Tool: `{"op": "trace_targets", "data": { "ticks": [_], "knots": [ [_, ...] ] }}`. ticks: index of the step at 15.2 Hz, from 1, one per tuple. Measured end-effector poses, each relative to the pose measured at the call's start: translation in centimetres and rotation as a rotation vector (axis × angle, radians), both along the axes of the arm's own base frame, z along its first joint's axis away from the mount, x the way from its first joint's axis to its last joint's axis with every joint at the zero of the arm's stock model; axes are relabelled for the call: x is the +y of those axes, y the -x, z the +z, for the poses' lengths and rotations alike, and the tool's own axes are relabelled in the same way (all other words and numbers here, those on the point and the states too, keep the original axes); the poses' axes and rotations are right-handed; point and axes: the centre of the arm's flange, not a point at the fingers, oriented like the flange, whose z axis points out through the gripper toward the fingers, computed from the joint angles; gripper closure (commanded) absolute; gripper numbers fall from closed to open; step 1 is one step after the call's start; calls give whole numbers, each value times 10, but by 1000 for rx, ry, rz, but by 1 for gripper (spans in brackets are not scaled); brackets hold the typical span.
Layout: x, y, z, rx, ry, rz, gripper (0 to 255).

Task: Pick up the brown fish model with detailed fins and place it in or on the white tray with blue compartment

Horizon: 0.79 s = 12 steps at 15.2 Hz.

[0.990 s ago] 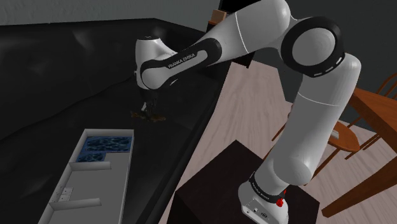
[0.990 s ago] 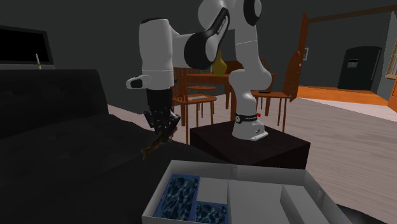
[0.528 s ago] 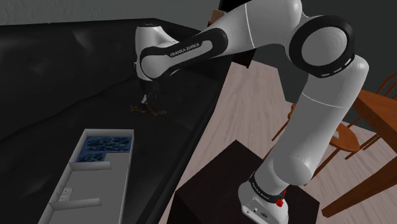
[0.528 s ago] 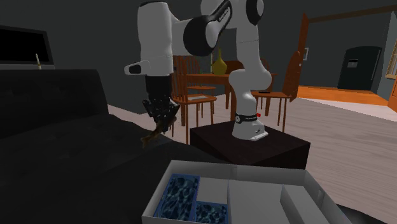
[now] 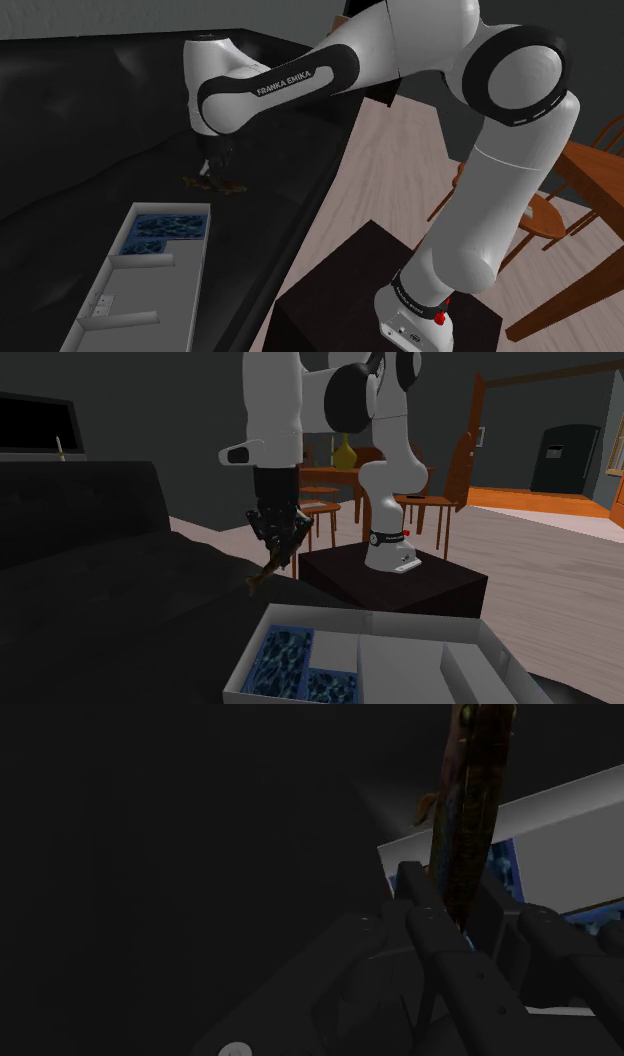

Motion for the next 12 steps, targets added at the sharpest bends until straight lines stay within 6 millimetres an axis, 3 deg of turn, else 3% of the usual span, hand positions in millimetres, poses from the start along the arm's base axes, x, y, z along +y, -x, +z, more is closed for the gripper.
{"op": "trace_targets", "data": {
  "ticks": [12],
  "knots": [
    [146, 59, -3, 0, 1, 0, 255]
  ]
}}
